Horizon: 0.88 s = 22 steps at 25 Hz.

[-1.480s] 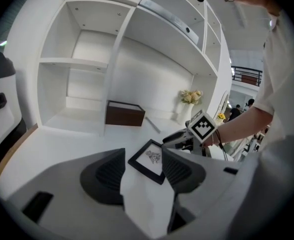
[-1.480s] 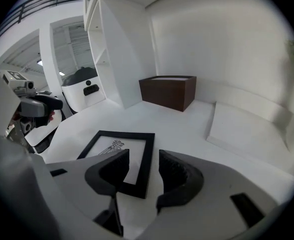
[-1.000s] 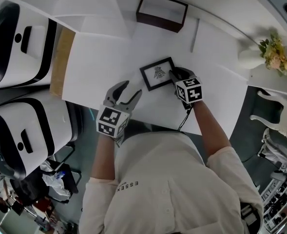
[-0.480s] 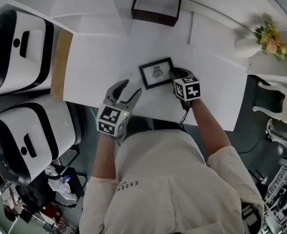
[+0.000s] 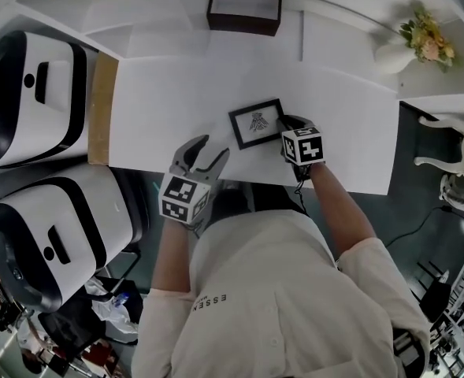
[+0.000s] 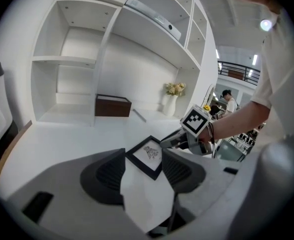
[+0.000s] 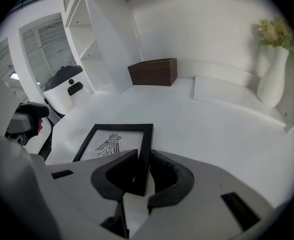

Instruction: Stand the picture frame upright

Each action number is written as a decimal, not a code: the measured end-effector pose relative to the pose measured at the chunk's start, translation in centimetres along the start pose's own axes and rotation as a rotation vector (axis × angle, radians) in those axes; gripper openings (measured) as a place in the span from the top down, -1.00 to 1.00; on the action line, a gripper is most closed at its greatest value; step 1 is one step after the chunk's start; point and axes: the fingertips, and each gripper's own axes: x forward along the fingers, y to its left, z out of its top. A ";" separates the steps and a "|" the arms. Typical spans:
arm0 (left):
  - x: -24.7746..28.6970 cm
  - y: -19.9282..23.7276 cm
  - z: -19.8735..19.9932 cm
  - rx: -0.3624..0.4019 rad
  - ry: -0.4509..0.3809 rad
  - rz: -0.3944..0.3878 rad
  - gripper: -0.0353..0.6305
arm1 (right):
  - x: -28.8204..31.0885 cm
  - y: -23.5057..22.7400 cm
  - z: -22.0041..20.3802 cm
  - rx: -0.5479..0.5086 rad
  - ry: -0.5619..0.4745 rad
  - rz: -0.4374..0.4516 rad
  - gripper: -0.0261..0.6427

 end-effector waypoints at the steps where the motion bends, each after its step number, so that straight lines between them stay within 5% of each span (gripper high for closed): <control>1: -0.2 -0.1 -0.2 0.004 0.001 -0.004 0.25 | -0.2 0.1 -0.4 0.012 0.001 -0.006 0.66; 22: -5.0 -2.5 -4.8 0.058 0.004 -0.137 0.26 | -4.6 3.8 -8.0 0.124 0.009 -0.142 0.67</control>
